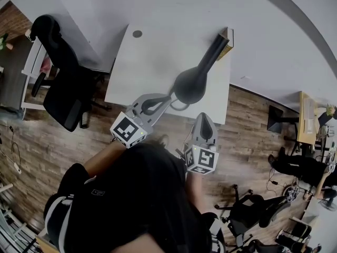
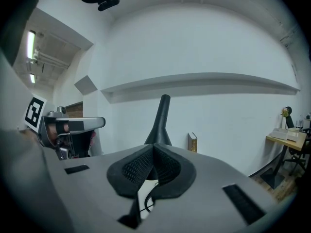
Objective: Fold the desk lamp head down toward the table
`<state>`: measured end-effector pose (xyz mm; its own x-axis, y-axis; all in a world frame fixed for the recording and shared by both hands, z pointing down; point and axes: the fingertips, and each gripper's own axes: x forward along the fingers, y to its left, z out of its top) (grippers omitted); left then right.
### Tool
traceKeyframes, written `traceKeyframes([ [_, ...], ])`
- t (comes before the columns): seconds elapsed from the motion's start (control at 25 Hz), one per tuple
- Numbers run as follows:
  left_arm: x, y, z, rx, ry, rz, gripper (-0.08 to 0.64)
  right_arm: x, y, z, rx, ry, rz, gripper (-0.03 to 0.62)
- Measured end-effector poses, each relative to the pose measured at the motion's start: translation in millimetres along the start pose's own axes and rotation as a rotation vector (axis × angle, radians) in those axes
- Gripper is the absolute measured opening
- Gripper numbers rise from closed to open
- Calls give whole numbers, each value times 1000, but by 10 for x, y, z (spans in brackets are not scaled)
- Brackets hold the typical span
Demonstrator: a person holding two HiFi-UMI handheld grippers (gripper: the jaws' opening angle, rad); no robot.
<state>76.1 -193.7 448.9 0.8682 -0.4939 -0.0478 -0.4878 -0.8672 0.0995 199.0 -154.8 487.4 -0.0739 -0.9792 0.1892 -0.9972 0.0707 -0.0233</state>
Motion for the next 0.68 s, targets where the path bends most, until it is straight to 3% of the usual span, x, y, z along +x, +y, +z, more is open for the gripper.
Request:
traceKeyframes([
  [0.68,37,-97,54,1,-9,-30,25,-35,-18,-71,1,18,-6,14],
])
